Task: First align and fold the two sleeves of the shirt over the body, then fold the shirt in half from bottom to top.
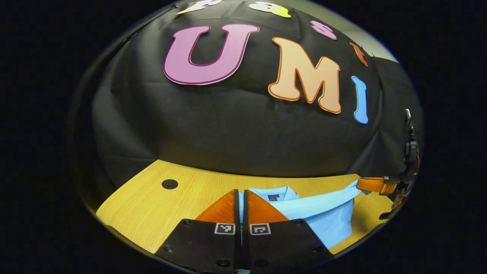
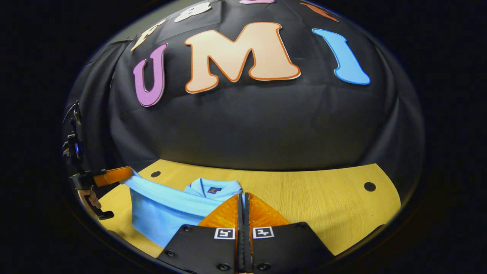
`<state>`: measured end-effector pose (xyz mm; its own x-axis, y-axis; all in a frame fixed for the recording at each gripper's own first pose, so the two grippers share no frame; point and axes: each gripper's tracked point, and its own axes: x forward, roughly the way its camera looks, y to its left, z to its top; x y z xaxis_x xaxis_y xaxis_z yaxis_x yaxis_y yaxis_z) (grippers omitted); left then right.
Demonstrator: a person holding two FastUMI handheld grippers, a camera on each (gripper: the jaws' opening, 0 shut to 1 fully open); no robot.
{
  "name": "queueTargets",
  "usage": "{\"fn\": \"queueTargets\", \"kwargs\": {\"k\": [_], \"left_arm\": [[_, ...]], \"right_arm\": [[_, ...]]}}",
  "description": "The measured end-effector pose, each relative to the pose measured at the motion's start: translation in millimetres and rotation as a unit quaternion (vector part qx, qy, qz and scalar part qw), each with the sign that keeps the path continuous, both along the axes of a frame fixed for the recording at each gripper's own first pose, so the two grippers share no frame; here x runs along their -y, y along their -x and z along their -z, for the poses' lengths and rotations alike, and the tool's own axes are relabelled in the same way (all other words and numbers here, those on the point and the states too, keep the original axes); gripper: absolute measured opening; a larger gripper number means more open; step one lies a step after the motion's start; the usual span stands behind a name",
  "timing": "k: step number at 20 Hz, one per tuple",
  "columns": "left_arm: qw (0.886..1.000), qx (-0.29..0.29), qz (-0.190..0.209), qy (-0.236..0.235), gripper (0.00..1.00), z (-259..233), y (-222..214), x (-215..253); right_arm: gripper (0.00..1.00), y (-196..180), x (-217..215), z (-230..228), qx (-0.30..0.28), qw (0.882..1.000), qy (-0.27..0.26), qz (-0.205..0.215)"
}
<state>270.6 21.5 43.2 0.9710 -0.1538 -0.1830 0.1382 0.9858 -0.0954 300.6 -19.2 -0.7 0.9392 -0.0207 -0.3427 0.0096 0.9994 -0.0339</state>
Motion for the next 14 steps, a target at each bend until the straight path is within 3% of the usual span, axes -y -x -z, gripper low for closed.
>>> {"fn": "queueTargets", "kwargs": {"k": [4,7,12,14], "left_arm": [[1.000,-0.013,0.002,-0.022,0.00,18,-41,5],[0.998,-0.025,-0.008,-0.055,0.00,39,-61,8],[0.996,-0.022,-0.038,-0.083,0.00,55,-80,6],[0.992,-0.021,-0.068,-0.105,0.00,55,-81,-4]], "right_arm": [[0.02,-35,17,26,-0.011,0.999,-0.003,0.031],[0.02,-52,26,43,-0.009,0.999,0.022,0.045],[0.02,-63,29,44,0.001,0.997,0.003,0.072],[0.08,-61,34,37,0.005,0.997,0.006,0.080]]}}
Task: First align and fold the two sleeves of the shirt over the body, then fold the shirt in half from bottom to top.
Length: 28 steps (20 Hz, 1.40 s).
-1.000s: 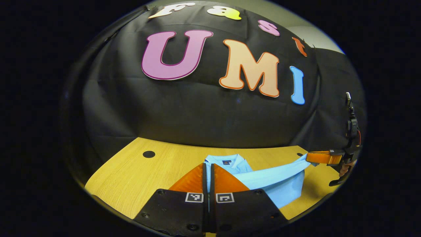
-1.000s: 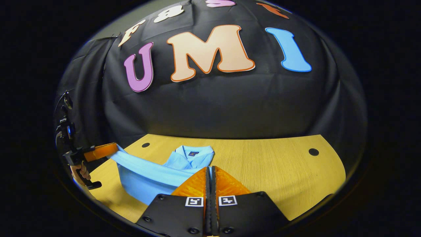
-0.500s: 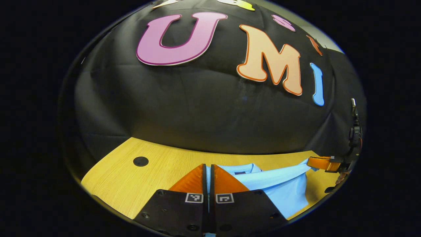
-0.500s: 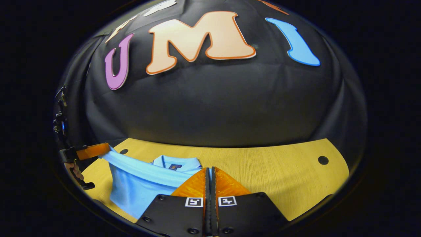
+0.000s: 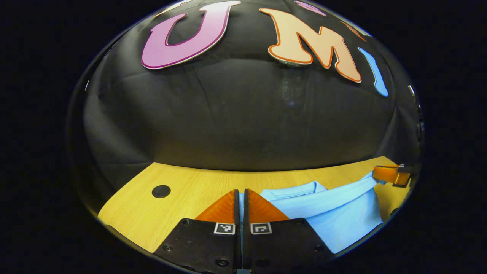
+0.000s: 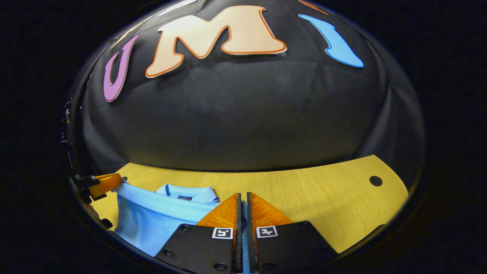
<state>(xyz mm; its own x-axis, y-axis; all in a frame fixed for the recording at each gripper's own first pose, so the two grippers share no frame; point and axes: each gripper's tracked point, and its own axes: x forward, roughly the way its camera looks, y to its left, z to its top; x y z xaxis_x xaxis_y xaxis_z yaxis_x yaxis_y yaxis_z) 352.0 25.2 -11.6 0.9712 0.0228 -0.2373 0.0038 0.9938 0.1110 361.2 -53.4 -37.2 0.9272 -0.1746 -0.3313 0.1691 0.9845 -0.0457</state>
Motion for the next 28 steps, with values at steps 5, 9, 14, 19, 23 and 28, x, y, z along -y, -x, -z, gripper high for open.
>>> {"fn": "queueTargets", "kwargs": {"k": [5,9,14,19,23,28], "left_arm": [[1.000,-0.004,-0.028,0.006,0.77,1,12,-5],[0.999,0.018,-0.022,-0.036,0.96,-7,46,-5],[0.999,0.046,0.005,-0.027,0.98,-35,93,8],[0.998,0.062,0.024,0.019,0.97,-41,148,17],[0.996,0.068,0.049,0.039,0.97,-48,186,28],[0.995,0.070,0.061,0.040,0.97,-47,223,32]], "right_arm": [[0.64,20,-5,2,-0.005,0.999,0.013,-0.030],[1.00,45,-7,0,0.001,0.999,0.039,-0.039],[1.00,89,-30,-13,0.013,0.996,0.044,-0.074],[1.00,145,-49,-34,0.045,0.992,0.058,-0.102],[0.99,190,-53,-39,0.057,0.989,0.072,-0.116],[0.99,229,-55,-43,0.070,0.986,0.075,-0.129]]}}
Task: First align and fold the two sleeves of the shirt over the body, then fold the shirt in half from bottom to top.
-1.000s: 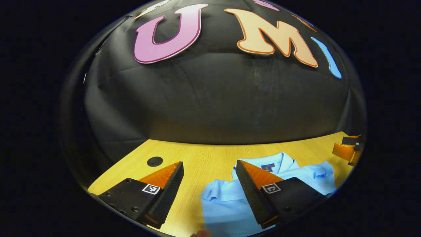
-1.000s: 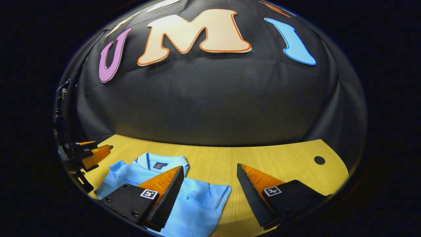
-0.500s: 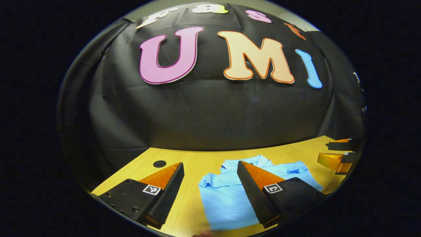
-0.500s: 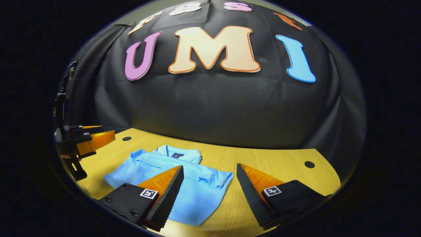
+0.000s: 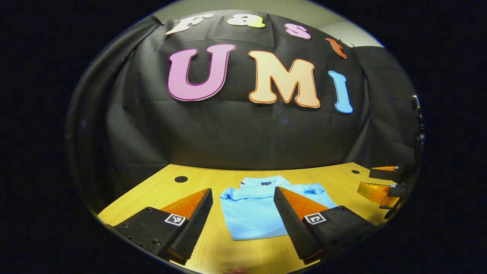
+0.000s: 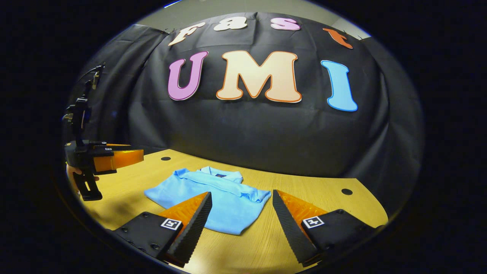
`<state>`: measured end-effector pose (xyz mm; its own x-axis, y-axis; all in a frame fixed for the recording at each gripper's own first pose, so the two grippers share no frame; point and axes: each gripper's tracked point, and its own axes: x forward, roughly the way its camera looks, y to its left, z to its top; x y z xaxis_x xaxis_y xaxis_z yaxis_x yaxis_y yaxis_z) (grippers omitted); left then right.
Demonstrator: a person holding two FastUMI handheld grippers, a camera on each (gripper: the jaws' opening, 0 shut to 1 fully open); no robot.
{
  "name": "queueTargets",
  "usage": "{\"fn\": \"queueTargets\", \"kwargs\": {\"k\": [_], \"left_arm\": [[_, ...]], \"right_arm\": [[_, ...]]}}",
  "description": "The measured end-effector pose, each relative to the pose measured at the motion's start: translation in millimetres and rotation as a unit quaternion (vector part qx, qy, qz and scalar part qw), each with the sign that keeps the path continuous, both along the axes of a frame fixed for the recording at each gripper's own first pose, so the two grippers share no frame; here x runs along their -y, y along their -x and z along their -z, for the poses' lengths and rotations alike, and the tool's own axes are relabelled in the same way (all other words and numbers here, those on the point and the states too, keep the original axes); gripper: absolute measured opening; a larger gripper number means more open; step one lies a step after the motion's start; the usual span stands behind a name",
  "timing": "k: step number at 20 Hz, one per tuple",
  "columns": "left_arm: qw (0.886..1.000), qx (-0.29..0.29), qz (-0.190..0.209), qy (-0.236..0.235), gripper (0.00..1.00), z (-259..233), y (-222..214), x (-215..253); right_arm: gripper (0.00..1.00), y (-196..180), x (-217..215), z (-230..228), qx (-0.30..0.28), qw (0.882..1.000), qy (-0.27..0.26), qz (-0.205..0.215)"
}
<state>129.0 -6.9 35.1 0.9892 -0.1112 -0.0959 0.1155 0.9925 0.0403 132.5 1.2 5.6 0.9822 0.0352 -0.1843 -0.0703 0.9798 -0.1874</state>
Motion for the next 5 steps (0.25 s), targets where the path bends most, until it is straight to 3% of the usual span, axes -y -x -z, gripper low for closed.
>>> {"fn": "queueTargets", "kwargs": {"k": [5], "left_arm": [[1.000,0.011,-0.001,-0.001,0.95,-6,16,4]], "right_arm": [[1.00,9,11,6,-0.006,1.000,-0.007,0.007]]}}
